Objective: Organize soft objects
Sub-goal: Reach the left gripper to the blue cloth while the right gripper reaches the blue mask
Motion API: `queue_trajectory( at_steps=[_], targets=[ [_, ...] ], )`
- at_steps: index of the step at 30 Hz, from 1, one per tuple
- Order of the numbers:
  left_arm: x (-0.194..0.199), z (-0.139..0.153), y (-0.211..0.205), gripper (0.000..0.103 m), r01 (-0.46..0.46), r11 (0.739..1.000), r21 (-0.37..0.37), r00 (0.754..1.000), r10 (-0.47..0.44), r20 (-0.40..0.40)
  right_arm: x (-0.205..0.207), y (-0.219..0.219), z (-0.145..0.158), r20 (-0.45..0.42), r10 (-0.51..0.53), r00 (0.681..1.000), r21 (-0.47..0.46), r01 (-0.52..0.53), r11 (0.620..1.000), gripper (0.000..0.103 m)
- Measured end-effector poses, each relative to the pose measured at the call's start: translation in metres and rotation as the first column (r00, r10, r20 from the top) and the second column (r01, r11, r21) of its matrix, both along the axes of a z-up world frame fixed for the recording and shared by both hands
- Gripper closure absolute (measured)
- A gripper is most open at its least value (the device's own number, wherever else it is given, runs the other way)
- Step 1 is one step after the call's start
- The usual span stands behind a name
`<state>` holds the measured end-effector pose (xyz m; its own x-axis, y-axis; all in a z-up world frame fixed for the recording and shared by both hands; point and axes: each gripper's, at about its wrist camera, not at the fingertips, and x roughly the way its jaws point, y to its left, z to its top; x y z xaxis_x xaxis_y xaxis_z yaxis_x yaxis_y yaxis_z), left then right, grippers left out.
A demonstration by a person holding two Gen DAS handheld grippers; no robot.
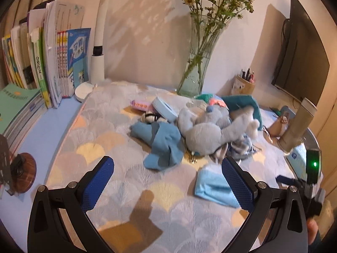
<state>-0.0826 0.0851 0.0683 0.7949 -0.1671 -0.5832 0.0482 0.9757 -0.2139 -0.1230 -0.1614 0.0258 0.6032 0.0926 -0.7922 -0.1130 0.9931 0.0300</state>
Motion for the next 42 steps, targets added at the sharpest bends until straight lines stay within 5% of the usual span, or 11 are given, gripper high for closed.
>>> queue_trajectory(
  at_steps=[4,9,11,16,25,29,32,35,42],
  targets=[
    [0.000,-0.004,-0.004,0.001,0.014,1.000,0.001,0.999,-0.014,-0.030,-0.010,0.000,0.000,-0.006,0.003,1.000,0.006,-0.003,1.000,0.000],
    [-0.006,0.016,-0.014,0.001,0.049,0.988,0.149,0.999,-0.049,-0.004,0.032,-0.022,0.004,0.020,-0.022,1.000,0.059,0.020,0.998,0.000],
    [-0.001,0.017,-0.014,0.001,0.058,0.987,0.153,0.998,-0.056,-0.017,0.036,-0.029,0.011,0.058,-0.002,0.998,0.090,-0.003,0.996,0.000],
    [0.022,0.018,-0.011,0.001,0.143,0.989,0.032,0.984,-0.139,-0.111,0.037,-0.005,0.028,0.131,0.076,0.988,0.024,-0.080,0.997,0.000],
    [0.051,0.040,-0.004,0.002,0.177,0.982,-0.066,0.974,-0.184,-0.132,0.027,0.039,0.056,0.167,0.185,0.968,-0.003,-0.187,0.982,0.000],
    [0.081,0.002,0.000,0.025,0.144,0.987,-0.075,0.962,-0.157,-0.225,0.033,0.068,0.036,0.104,0.200,0.974,-0.044,-0.196,0.980,0.011],
    [0.098,-0.019,0.003,0.026,0.129,0.984,-0.119,0.953,-0.157,-0.261,0.043,0.072,0.023,0.050,0.218,0.975,-0.009,-0.218,0.976,0.020],
    [0.112,-0.036,0.003,0.026,0.091,0.985,-0.148,0.951,-0.130,-0.281,0.058,0.076,0.013,0.020,0.220,0.975,0.018,-0.220,0.975,0.020],
    [0.125,-0.056,0.002,0.062,0.066,0.991,-0.116,0.943,-0.100,-0.316,0.078,0.089,-0.004,-0.047,0.238,0.970,0.016,-0.238,0.971,0.020]
  ],
)
